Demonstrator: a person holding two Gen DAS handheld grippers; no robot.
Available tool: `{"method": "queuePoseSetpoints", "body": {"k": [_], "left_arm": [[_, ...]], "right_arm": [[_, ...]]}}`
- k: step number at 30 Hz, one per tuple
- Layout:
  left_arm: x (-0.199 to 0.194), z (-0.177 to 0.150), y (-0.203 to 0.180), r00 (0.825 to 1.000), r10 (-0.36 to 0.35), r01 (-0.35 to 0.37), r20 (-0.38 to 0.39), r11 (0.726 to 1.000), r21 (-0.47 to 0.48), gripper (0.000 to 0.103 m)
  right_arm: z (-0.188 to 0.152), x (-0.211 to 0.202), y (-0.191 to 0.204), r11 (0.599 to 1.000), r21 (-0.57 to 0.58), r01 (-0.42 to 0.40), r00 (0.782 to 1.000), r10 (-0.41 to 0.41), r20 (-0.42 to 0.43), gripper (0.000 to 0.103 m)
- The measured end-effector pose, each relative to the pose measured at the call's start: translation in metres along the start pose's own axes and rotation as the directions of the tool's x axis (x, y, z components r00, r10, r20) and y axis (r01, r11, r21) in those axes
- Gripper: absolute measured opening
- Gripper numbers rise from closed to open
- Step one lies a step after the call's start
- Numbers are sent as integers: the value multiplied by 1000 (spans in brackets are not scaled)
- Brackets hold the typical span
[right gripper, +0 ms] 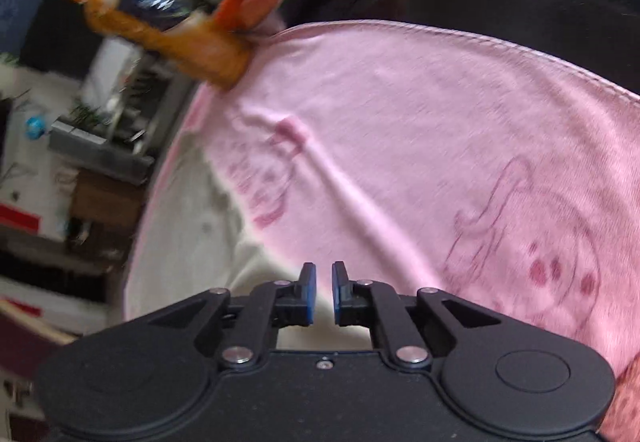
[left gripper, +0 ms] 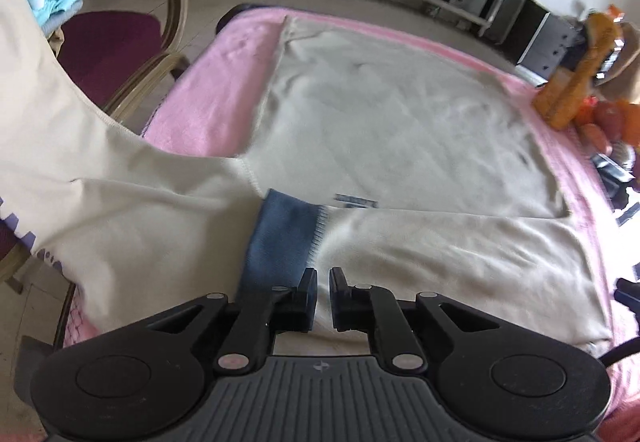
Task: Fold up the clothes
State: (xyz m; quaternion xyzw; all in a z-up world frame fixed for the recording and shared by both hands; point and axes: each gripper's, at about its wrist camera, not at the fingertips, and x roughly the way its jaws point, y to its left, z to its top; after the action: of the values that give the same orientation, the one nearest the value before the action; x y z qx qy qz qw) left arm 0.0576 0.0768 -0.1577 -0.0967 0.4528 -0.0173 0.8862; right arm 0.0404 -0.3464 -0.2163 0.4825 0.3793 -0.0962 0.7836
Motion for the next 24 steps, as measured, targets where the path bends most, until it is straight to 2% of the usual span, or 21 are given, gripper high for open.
{"method": "queuePoseSetpoints", "body": {"k": [4,7,9,12,14,15,17,20,24], "left_arm": [[2,-5,-5,1000,-4,4,-18,1000,25,10],[11,-8,-3,997,22,-20,-68,999,28,10],[11,-11,1,995,30,-29,-93,999,21,16],[6,-16,9,992,50,-51,-118,999,-8,13],[-3,-23,11,985,147,-147,-91,989,6,11],[-8,-26,11,983,170,-169,-63,985,16,8],[-18,-25,12,991,130,-130,-23,991,3,9],[-25,-25,4,997,70,-71,29,997,24,9],[-12,-25,-16,999,46,-48,27,995,92,10]], "right_arm": [[-11,1,7,997,-54,-50,995,45,-92,13],[-16,10,6,998,-61,-23,989,13,-150,13],[-17,12,4,998,-64,12,987,-22,-158,12],[-21,-5,9,980,-157,124,988,-137,-75,11],[-26,-18,17,954,-234,186,982,-190,8,12],[-29,-24,21,942,-268,202,979,-198,42,12],[-34,-36,26,935,-316,161,987,-149,61,14],[-39,-40,32,933,-352,69,998,-64,26,18],[-48,-21,39,926,-376,-37,996,2,-93,18]]}}
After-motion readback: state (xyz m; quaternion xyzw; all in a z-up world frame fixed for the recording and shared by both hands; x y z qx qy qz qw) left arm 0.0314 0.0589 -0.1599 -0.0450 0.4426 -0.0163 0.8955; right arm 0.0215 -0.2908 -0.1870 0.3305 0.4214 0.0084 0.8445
